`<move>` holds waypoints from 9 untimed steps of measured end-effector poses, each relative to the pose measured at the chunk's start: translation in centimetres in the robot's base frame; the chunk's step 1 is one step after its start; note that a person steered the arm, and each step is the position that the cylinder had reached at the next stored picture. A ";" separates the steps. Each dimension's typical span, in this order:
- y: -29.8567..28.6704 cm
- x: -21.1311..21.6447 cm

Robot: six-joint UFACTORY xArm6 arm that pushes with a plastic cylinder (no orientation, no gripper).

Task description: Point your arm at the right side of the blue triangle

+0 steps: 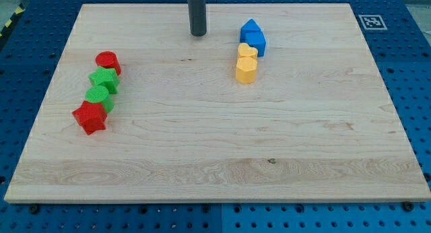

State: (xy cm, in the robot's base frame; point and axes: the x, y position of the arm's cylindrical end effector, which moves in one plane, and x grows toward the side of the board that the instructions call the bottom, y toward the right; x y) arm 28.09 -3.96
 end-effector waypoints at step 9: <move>16.6 -0.2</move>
State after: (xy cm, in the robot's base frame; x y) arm 27.85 12.63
